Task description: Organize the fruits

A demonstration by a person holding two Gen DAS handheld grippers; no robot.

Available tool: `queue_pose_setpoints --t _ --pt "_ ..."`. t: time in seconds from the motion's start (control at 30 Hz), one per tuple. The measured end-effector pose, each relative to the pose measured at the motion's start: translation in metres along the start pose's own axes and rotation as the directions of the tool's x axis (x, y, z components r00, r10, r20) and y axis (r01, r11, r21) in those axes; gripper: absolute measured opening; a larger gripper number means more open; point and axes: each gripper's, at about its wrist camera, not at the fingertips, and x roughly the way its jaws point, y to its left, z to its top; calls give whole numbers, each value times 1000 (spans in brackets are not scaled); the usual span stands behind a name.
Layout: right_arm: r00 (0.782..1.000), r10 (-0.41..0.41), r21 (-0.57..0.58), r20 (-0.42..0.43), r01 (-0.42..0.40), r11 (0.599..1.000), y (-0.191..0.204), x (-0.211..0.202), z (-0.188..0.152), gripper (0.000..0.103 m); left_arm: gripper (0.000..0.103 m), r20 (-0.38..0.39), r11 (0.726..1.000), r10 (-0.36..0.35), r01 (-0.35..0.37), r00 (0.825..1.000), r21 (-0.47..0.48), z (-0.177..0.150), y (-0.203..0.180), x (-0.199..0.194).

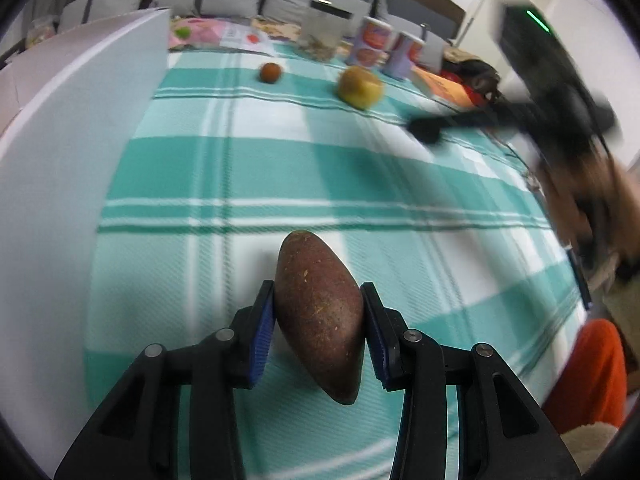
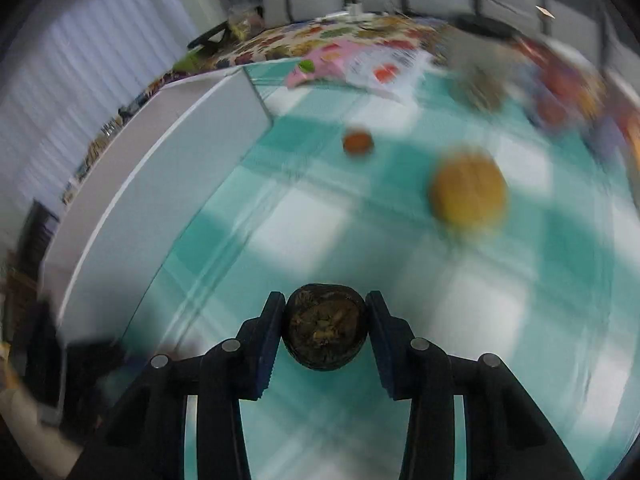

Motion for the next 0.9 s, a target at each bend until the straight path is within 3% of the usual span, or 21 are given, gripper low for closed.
queue_pose_setpoints --t 0.17,0.27,0.3,0.33,0.4,0.43,0.67,0.83,0.9 --pt "978 -199 81 63 194 978 -5 -37 -120 41 43 -51 1000 -22 22 998 3 -17 -36 11" --pt "963 -254 168 88 237 957 -12 -42 -153 42 44 -37 998 62 -62 997 22 -24 -53 15" --pt "962 -255 206 98 231 951 -15 -45 -161 44 50 -39 996 85 -84 996 21 -25 -56 15" --pt "960 -258 243 108 226 943 -18 -47 -167 48 61 -42 996 94 -94 995 7 -25 -57 13" --pt "956 -268 303 117 223 926 -21 -57 -180 85 84 -29 990 131 -132 991 -40 -28 -53 5" --pt "956 -267 320 122 217 922 -23 -61 -185 89 85 -20 988 142 -143 990 -55 -30 -51 0" --pt "923 -384 302 18 362 882 -23 -62 -208 93 86 -73 975 214 -218 974 -42 -45 -46 -2" --pt "914 -404 211 -15 398 893 -7 -51 -214 95 86 -91 968 249 -251 964 -10 -49 -50 0" --pt "908 -418 180 -19 414 892 -1 -45 -215 103 86 -91 964 266 -266 960 8 -52 -53 0"
